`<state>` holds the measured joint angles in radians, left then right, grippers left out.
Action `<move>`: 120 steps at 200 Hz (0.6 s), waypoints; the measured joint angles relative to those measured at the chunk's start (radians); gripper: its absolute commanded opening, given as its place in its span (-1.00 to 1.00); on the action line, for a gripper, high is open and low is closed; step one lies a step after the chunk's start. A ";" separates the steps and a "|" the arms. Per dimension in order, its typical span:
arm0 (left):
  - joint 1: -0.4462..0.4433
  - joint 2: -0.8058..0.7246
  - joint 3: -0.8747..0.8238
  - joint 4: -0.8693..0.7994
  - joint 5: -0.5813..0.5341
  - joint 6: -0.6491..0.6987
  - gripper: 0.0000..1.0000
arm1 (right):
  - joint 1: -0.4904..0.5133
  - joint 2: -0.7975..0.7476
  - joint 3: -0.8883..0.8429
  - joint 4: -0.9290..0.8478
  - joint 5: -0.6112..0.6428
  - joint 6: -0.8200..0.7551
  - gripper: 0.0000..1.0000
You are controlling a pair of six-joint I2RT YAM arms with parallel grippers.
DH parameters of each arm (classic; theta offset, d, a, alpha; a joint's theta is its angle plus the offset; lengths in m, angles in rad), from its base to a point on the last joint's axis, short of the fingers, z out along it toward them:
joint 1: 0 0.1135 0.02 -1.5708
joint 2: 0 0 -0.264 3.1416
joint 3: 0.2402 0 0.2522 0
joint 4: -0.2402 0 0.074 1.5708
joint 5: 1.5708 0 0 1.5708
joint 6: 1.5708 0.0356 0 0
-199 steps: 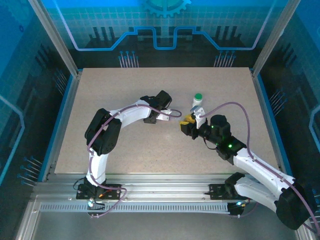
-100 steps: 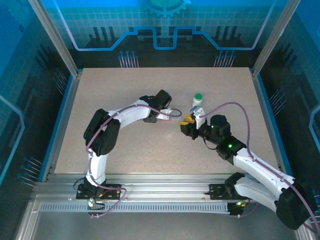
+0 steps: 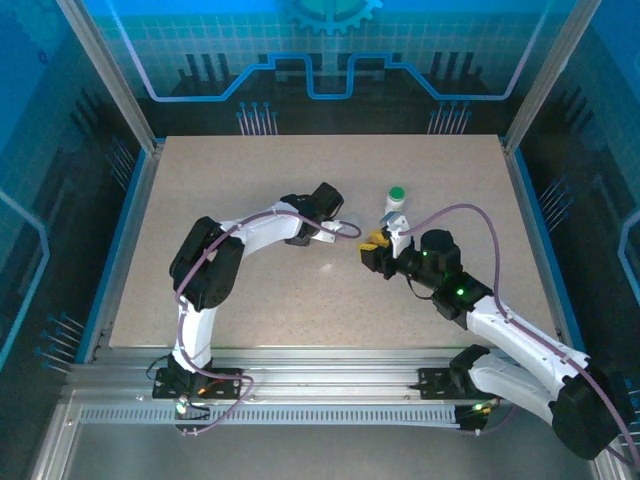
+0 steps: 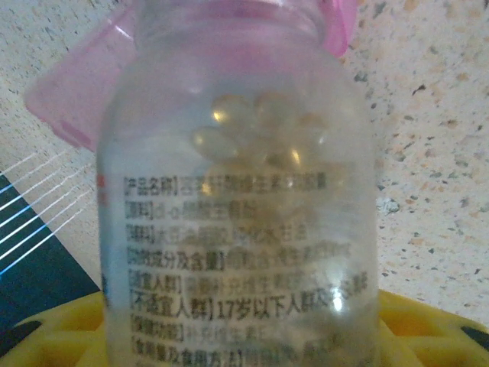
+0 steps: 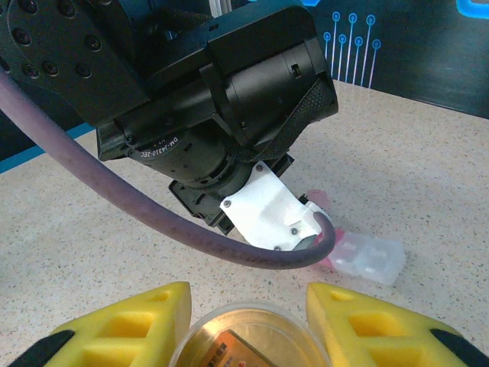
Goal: Sort the pills into containers
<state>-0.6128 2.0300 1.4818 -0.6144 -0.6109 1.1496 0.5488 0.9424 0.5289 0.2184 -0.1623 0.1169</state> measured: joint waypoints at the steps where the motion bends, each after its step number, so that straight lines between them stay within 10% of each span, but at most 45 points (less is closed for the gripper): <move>1: 0.000 0.000 0.000 0.000 0.000 0.002 -1.00 | 0.000 0.000 0.000 0.000 0.000 0.000 -1.00; 120: -0.023 -0.002 -0.024 0.063 -0.044 0.061 -1.00 | 0.000 0.000 0.000 0.000 -0.003 0.000 -1.00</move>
<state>-0.6353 2.0281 1.4578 -0.5518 -0.6548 1.2110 0.5488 0.9424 0.5289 0.2180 -0.1658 0.1169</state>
